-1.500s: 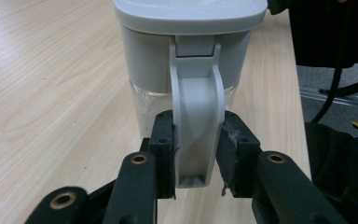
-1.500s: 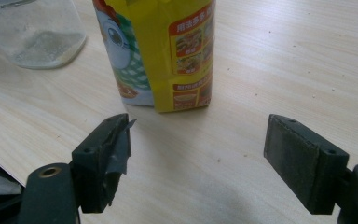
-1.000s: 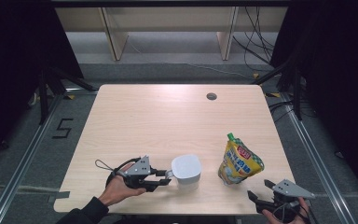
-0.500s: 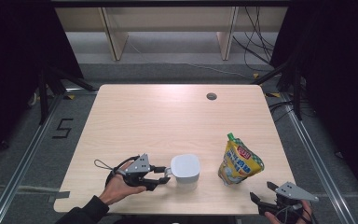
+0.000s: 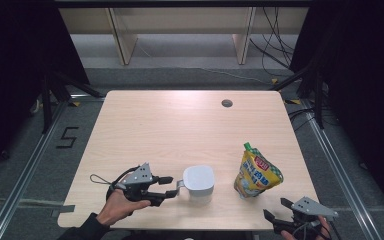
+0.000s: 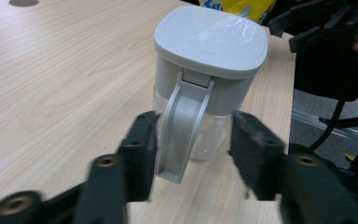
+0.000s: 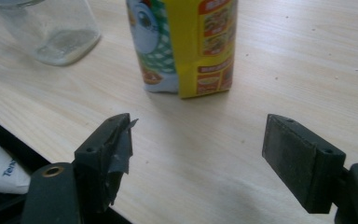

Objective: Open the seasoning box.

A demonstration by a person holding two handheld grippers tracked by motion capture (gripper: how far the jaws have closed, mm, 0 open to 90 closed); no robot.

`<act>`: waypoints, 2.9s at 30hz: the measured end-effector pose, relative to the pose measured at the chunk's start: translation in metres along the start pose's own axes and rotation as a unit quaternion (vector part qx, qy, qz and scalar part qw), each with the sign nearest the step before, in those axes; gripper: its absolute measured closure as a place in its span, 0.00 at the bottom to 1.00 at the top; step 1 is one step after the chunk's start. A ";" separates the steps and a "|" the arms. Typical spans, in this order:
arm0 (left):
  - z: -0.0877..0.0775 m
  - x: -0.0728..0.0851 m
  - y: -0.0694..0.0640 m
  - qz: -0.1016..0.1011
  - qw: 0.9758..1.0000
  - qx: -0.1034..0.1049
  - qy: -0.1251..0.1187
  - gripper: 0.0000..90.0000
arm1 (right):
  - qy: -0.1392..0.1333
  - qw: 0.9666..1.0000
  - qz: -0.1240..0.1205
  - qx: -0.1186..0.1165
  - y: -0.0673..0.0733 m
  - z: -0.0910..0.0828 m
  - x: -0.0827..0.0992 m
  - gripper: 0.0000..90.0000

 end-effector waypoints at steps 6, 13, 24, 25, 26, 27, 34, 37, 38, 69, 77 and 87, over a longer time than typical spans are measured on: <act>-0.005 -0.010 0.003 -0.002 0.999 -0.031 -0.011 0.84 | 0.000 0.999 0.017 -0.033 0.023 0.004 0.002 0.33; -0.004 -0.027 0.000 -0.009 0.999 -0.041 -0.020 0.96 | -0.014 0.998 -0.030 -0.060 0.038 0.010 -0.006 0.45; 0.003 -0.043 -0.005 -0.012 0.999 -0.047 -0.025 0.95 | -0.004 0.997 -0.014 -0.072 0.047 0.011 -0.005 0.46; 0.004 -0.044 -0.004 -0.011 0.999 -0.048 -0.024 0.96 | -0.011 0.997 -0.044 -0.067 0.043 0.013 -0.008 0.46; 0.005 -0.044 -0.003 -0.004 0.999 -0.049 -0.023 0.96 | -0.003 0.997 -0.034 -0.074 0.046 0.013 -0.006 0.46; 0.006 -0.044 -0.005 -0.008 0.999 -0.044 -0.022 0.96 | 0.000 0.997 -0.029 -0.072 0.048 0.014 -0.006 0.46; 0.016 -0.046 -0.012 -0.010 0.999 -0.033 -0.016 0.98 | -0.008 0.996 -0.034 -0.078 0.053 0.016 -0.009 0.47; 0.015 -0.045 -0.010 -0.002 0.999 -0.041 -0.015 0.98 | -0.006 0.996 -0.029 -0.081 0.054 0.016 -0.009 0.47; 0.015 -0.045 -0.009 -0.001 0.999 -0.043 -0.016 0.98 | -0.009 0.996 -0.041 -0.080 0.052 0.017 -0.010 0.47; 0.014 -0.042 -0.008 -0.012 0.999 -0.042 -0.031 0.99 | -0.080 0.983 -0.120 -0.114 0.098 0.053 -0.067 0.86; 0.014 -0.041 -0.008 -0.014 0.999 -0.041 -0.031 0.99 | -0.094 0.980 -0.126 -0.120 0.101 0.066 -0.085 0.98; 0.013 -0.041 -0.008 -0.012 0.998 -0.043 -0.033 0.99 | -0.086 0.978 -0.138 -0.128 0.109 0.079 -0.093 1.00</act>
Point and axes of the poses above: each handheld gripper's, and its own axes: z roughly forward along the jaws, x roughly out of its underside, y roughly to its left, the point moved 10 cm from there along z, roughly forward along the jaws, and after that the axes turned 9 degrees about -x, right-handed, at the moved point
